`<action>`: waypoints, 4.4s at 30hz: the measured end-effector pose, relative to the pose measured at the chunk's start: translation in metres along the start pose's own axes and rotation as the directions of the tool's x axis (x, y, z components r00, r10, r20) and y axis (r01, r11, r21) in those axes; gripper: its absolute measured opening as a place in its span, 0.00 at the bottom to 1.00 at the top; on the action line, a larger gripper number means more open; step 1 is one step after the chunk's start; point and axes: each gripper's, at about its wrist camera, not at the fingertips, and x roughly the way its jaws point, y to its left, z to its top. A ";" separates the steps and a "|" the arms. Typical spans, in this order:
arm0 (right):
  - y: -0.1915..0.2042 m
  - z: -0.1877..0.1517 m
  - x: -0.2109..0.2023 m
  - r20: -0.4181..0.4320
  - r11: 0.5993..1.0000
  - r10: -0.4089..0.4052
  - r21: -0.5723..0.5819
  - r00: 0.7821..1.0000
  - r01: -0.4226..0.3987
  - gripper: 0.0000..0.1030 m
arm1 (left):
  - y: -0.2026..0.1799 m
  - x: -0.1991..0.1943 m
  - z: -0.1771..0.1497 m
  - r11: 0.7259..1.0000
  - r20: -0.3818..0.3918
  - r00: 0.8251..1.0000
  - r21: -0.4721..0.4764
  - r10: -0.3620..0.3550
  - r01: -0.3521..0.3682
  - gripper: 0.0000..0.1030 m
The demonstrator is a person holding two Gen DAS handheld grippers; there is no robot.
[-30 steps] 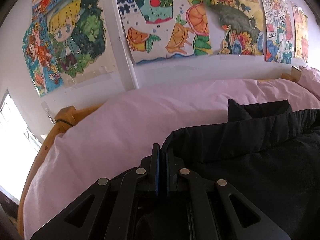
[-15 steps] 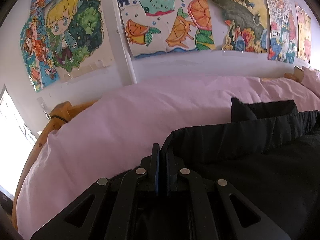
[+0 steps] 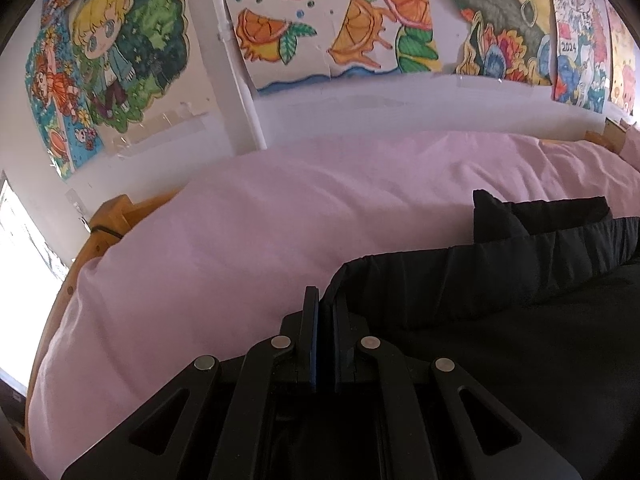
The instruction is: Fold large clothes
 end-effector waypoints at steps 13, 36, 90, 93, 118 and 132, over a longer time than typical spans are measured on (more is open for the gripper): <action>-0.014 -0.006 0.003 -0.008 0.997 -0.013 0.079 1.000 0.014 0.50 | 0.010 -0.014 -0.002 0.999 0.015 1.000 -0.049 0.015 -0.014 0.67; 0.032 -0.032 -0.101 0.118 0.993 0.115 -0.023 0.986 -0.113 1.00 | -0.068 -0.109 -0.049 0.999 0.160 0.987 0.044 -0.013 0.006 0.91; -0.127 -0.108 -0.034 0.062 0.671 0.578 0.532 0.814 -0.517 1.00 | 0.105 -0.071 -0.097 0.868 -0.088 0.872 -0.187 -0.482 0.461 0.99; -0.125 -0.113 -0.026 0.065 0.639 0.621 0.536 0.781 -0.552 1.00 | 0.103 -0.057 -0.099 0.826 -0.127 0.822 -0.200 -0.555 0.527 0.99; -0.094 -0.122 -0.016 0.061 0.600 0.686 0.516 0.725 -0.611 1.00 | 0.073 -0.025 -0.095 0.848 -0.248 0.811 -0.158 -0.530 0.506 0.99; -0.093 -0.120 -0.036 0.106 0.599 0.653 0.534 0.750 -0.597 0.53 | 0.065 -0.044 -0.098 0.872 -0.189 0.857 -0.207 -0.480 0.443 0.63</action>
